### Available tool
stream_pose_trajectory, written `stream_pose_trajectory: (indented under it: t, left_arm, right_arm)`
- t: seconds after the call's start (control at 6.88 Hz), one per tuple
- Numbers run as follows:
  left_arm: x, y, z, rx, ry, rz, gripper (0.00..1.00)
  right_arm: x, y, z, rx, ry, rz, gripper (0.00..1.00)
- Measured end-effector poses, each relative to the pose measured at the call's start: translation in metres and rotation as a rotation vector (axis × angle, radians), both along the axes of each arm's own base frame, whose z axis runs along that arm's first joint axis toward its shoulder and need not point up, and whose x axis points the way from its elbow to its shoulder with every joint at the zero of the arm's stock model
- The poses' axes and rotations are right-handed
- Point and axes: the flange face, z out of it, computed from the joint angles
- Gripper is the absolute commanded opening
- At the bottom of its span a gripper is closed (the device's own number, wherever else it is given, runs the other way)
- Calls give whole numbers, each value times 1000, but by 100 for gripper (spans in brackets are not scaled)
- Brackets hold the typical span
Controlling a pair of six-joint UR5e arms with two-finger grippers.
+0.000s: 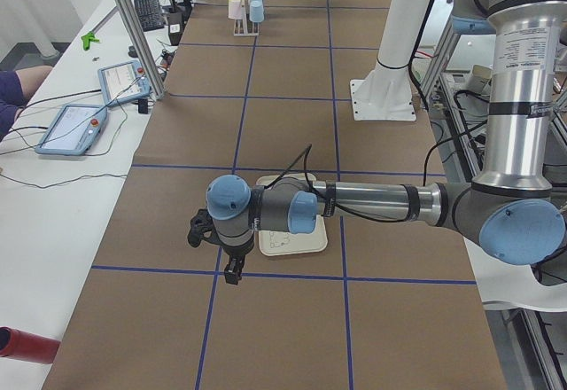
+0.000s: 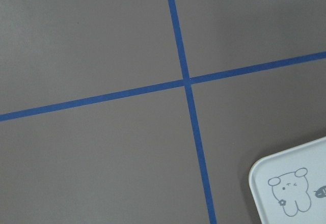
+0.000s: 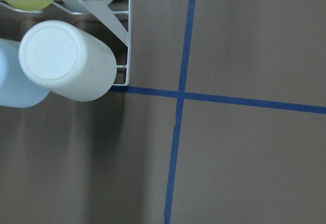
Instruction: Transfer IKEA cup to right arm and place on rack
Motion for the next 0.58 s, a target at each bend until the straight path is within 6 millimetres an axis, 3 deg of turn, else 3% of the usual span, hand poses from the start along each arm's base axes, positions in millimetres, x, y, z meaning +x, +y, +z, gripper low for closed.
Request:
stream_pose_trajectory:
  t: [0.58]
  left_arm:
    - [0, 3, 2, -6, 3, -2, 100]
  right_arm:
    - [12, 4, -2, 31, 83, -3, 100]
